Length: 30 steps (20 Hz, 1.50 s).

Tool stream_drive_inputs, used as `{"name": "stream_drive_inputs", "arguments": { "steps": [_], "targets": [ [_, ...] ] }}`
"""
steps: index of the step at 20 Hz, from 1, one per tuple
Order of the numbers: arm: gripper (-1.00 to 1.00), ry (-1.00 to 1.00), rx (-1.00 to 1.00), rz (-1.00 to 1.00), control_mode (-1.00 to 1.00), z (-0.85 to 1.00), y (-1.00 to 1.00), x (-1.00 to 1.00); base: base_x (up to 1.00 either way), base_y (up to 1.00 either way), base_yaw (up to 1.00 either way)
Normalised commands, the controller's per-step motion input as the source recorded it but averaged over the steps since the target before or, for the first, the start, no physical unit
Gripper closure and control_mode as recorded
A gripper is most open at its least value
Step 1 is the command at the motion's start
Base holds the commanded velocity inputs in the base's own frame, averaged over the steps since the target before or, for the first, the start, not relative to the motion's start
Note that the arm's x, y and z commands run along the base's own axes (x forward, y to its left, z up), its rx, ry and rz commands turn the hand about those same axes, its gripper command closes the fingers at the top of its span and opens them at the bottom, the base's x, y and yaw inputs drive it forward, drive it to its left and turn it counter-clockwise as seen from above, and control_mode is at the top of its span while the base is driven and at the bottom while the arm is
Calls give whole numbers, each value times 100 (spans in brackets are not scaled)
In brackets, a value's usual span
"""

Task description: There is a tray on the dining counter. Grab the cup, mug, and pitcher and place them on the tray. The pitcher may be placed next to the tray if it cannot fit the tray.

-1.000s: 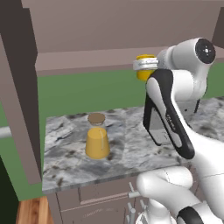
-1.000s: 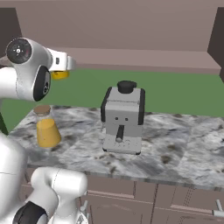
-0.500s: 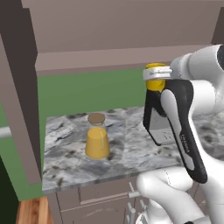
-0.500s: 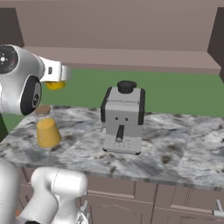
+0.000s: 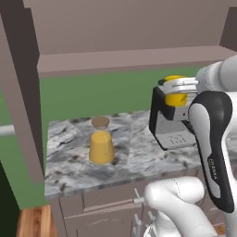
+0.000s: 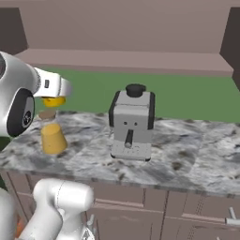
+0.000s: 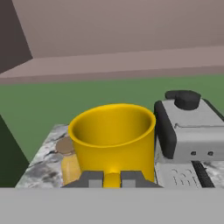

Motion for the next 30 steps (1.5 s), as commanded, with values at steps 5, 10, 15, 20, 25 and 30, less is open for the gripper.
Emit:
{"name": "stream_drive_inputs", "arguments": {
  "steps": [5, 10, 15, 20, 25, 30],
  "targets": [
    [100, 0, 0, 0, 100, 0, 0, 0, -100, -36, -28],
    [100, 0, 0, 0, 100, 0, 0, 0, -100, -32, -58],
    [100, 0, 0, 0, 100, 0, 0, 0, -87, -28, -80],
    [100, 0, 0, 0, 100, 0, 0, 0, -78, -25, -91],
    [100, 0, 0, 0, 100, 0, 0, 0, -71, -15, -99],
    [100, 0, 0, 0, 100, 0, 0, 0, -53, -8, -100]
  ]
}}
